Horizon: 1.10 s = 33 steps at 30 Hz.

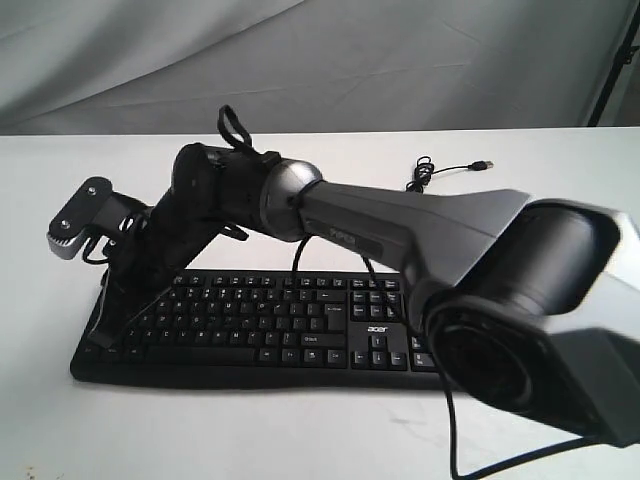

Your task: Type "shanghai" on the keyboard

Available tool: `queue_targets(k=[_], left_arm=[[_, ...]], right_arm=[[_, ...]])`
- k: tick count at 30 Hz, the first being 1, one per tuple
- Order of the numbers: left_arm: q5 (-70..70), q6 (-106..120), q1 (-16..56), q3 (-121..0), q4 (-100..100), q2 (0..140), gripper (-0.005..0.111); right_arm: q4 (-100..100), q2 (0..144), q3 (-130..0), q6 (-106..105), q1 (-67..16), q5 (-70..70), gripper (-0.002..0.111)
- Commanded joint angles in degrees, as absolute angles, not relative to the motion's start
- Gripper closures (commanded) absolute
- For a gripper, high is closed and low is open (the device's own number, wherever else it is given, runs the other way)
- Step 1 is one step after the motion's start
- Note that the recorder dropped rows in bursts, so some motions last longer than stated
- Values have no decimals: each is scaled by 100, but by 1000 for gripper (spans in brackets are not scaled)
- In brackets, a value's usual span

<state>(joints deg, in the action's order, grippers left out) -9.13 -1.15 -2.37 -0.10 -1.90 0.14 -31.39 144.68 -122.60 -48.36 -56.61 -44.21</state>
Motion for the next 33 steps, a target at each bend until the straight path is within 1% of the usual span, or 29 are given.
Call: queue_targets(k=[1,17,33], left_arm=[[-882,-131,-200,0,-179,0,107],[-882,-131,-200,0,-179,0,107],[-882,-131,-200,0,-179,0,107]], right_arm=[[-3000,14651,-12730,-4712,-5713,-4810,108],[-2335,14641,-12710,-4231,-5724,-4824,108],[-2365,14641,-12710,-4316,-5736,-4812,108]])
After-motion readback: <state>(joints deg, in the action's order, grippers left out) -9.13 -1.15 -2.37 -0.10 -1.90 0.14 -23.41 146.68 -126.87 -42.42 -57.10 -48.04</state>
